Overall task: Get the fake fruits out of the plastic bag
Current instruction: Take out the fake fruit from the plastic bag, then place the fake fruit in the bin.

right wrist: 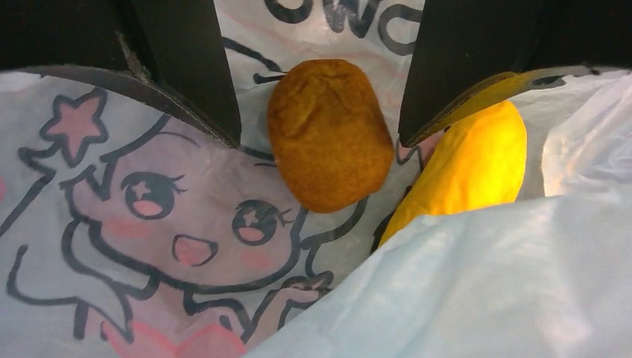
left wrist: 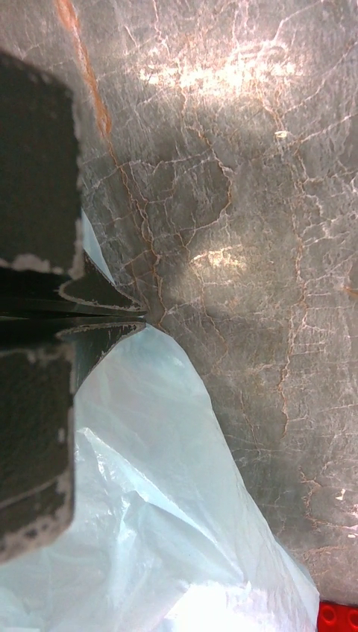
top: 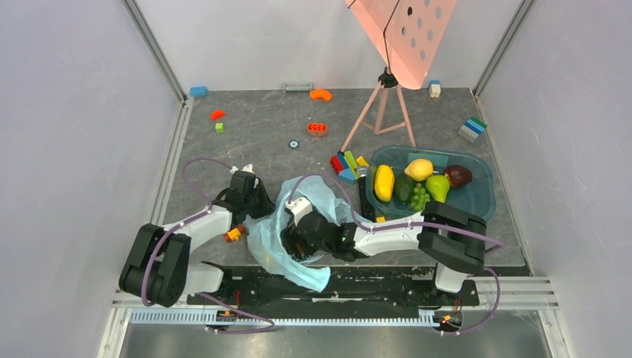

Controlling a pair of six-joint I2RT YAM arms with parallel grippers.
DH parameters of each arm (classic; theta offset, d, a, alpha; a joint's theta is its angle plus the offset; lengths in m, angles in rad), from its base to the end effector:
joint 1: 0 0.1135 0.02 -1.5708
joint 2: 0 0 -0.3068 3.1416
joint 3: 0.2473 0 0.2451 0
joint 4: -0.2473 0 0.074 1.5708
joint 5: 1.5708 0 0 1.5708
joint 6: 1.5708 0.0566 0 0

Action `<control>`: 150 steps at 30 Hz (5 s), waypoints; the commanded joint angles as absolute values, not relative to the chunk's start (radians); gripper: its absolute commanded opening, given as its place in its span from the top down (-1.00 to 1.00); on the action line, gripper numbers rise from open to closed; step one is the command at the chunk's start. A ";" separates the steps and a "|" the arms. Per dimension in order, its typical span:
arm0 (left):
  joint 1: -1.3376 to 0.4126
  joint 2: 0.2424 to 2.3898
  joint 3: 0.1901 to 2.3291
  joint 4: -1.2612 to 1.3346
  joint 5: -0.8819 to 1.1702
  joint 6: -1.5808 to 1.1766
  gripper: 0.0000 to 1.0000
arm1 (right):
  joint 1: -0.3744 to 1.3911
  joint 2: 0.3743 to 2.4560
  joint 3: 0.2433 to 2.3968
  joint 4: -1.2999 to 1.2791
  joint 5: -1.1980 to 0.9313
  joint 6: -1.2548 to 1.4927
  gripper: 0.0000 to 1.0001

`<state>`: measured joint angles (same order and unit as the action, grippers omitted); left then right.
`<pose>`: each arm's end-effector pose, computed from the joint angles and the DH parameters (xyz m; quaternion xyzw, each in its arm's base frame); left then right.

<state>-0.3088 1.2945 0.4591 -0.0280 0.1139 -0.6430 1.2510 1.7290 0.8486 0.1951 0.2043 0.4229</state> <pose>0.2123 -0.0745 0.1737 -0.1363 0.9268 -0.2059 0.2829 0.1260 0.3440 0.1895 -0.3216 0.8405 0.2548 0.3539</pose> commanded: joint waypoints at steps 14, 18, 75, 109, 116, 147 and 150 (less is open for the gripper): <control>-0.305 1.272 0.431 -0.004 0.165 -0.691 0.96 | 1.350 1.829 1.141 -0.037 0.292 0.745 -0.71; -0.305 1.262 0.417 -0.004 0.179 -0.688 0.96 | 1.350 1.881 1.193 -0.057 0.303 0.734 -0.73; -0.305 1.252 0.439 -0.013 0.136 -0.669 0.96 | 1.438 1.428 0.948 -0.217 0.538 0.599 0.35; -0.304 1.286 0.466 -0.003 0.133 -0.679 0.96 | 1.184 1.001 1.345 -0.669 0.591 0.362 0.36; -0.305 1.292 0.465 -0.003 0.133 -0.674 0.96 | 0.894 1.027 1.082 -0.620 0.514 0.353 0.37; -0.305 1.292 0.443 0.063 0.178 -0.673 0.96 | 0.257 1.270 0.807 -0.255 0.188 0.185 0.33; -0.305 1.281 0.440 0.061 0.179 -0.672 0.95 | 0.253 1.314 0.810 -0.226 0.178 0.182 0.31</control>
